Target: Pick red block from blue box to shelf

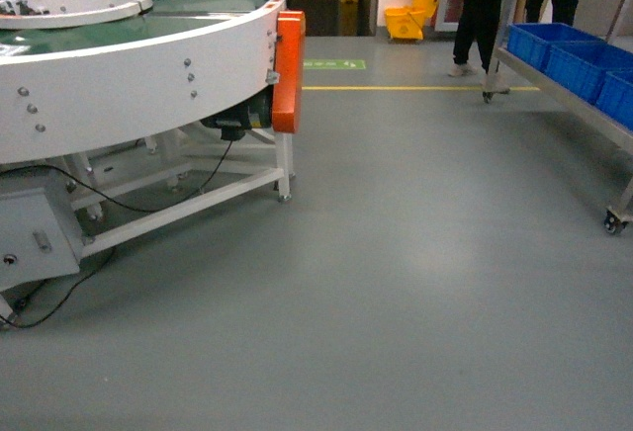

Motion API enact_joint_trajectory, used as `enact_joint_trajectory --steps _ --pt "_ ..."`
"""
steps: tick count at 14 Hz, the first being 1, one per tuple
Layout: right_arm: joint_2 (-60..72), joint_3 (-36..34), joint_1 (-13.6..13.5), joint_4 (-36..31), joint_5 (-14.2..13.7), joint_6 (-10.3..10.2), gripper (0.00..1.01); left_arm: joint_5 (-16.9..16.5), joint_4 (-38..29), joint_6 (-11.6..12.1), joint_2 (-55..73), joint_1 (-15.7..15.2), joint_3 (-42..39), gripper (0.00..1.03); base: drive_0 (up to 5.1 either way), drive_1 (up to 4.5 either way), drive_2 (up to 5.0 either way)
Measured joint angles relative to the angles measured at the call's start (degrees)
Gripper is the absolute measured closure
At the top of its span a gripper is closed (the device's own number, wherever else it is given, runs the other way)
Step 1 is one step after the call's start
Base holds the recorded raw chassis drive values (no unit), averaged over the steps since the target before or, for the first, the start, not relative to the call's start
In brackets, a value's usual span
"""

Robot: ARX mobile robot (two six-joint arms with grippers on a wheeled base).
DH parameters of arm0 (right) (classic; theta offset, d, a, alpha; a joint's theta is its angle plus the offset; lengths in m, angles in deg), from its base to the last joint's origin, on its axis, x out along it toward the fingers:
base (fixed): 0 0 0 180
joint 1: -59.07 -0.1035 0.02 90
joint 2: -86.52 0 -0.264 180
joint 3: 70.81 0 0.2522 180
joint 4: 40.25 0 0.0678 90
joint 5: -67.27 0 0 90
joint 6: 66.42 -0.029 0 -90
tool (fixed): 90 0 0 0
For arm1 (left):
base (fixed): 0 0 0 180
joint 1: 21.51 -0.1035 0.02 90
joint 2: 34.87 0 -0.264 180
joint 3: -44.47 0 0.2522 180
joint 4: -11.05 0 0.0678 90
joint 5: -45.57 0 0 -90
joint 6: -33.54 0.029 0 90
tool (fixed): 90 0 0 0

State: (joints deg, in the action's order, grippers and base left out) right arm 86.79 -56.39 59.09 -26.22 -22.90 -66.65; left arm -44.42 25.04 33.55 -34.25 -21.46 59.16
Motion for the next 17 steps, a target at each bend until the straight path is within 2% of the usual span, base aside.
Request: enact_joint_trajectory --steps 17 --pt "0.0 0.0 0.0 -0.07 0.0 0.0 0.73 0.0 0.02 0.0 0.0 0.0 0.0 0.05 0.1 4.17 -4.0"
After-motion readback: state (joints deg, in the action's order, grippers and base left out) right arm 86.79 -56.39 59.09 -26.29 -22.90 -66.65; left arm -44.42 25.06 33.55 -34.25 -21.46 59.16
